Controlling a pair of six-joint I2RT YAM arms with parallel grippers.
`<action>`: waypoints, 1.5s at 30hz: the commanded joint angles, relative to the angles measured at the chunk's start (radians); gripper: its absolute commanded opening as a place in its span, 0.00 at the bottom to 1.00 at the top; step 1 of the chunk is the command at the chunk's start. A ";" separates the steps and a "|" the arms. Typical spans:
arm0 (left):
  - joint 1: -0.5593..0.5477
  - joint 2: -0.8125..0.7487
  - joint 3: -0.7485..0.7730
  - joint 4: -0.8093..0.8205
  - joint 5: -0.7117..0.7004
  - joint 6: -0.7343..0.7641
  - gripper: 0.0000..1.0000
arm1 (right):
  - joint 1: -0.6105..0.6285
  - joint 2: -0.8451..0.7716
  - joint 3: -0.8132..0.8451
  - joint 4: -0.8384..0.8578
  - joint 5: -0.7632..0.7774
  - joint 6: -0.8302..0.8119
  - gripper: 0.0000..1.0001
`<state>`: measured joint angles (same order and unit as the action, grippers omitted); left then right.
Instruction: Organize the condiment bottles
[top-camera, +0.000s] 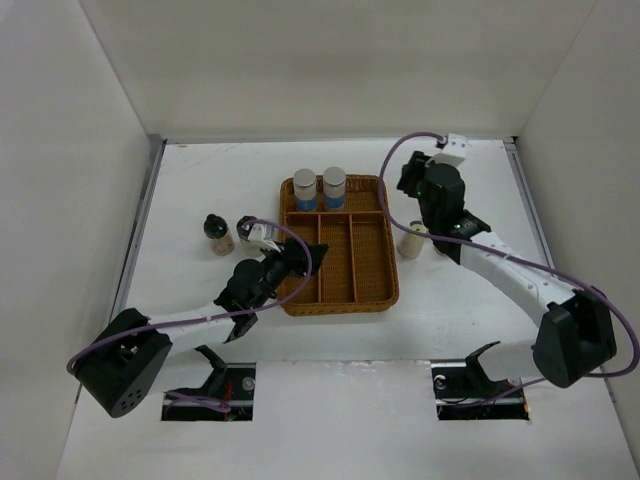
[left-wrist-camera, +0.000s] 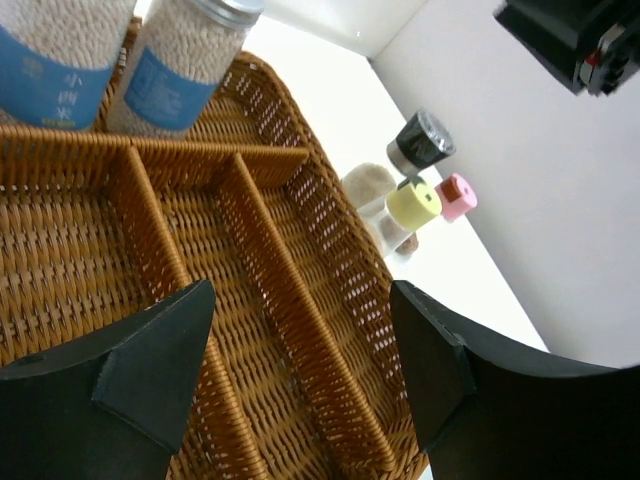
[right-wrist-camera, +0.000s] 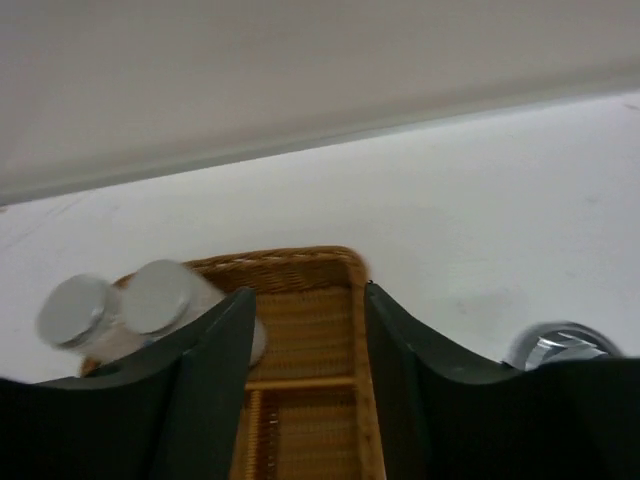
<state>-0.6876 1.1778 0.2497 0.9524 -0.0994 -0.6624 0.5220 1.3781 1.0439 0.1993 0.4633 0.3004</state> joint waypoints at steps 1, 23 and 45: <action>-0.008 0.011 0.020 0.055 0.018 0.001 0.70 | -0.092 -0.043 -0.083 -0.006 0.069 0.049 0.54; -0.025 0.019 0.028 0.057 0.018 0.001 0.70 | -0.248 0.117 -0.036 -0.215 0.043 0.014 0.88; -0.022 0.026 0.028 0.051 0.009 0.006 0.70 | -0.264 0.115 0.010 -0.126 0.014 0.040 0.52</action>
<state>-0.7074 1.2133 0.2504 0.9535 -0.0933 -0.6624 0.2611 1.5673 1.0203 -0.0345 0.4633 0.3294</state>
